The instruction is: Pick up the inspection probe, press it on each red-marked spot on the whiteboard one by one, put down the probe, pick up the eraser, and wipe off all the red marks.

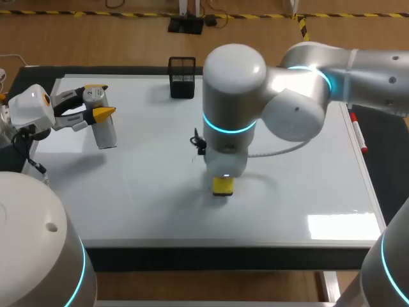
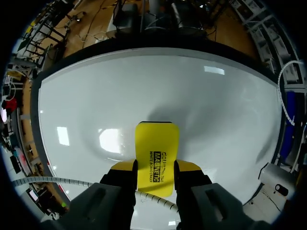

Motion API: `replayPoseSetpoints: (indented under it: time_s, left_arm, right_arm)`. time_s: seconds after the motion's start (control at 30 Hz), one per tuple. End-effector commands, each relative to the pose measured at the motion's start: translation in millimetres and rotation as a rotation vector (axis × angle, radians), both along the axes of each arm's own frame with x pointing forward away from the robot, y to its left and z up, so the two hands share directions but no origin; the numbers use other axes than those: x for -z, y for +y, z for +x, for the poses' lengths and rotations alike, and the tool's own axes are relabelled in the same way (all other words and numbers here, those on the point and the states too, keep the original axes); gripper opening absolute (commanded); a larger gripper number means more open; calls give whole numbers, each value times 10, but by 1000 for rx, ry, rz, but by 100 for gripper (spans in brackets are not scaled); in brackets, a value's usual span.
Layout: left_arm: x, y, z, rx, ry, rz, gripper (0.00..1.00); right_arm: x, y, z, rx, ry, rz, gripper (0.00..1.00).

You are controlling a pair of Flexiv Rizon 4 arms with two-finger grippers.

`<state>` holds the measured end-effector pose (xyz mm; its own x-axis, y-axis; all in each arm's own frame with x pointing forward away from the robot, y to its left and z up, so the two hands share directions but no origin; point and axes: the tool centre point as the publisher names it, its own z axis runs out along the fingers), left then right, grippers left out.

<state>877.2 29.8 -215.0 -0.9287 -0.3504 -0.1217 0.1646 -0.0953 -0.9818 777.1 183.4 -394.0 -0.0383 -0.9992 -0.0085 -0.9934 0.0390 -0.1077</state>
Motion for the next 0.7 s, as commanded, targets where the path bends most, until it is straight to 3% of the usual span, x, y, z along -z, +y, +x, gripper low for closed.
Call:
replayPoseSetpoints:
  time_s: [0.03,0.43,0.7]
  left_arm:
    - [-7,3,-3,0,-1,-1,0]
    - [-7,3,-3,0,-1,-1,0]
    - [-7,3,-3,0,-1,-1,0]
  right_arm:
    - [95,152,-25,-12,-33,-23,0]
    - [145,458,-52,-76,-14,24,0]
    - [222,512,-16,-88,4,31,0]
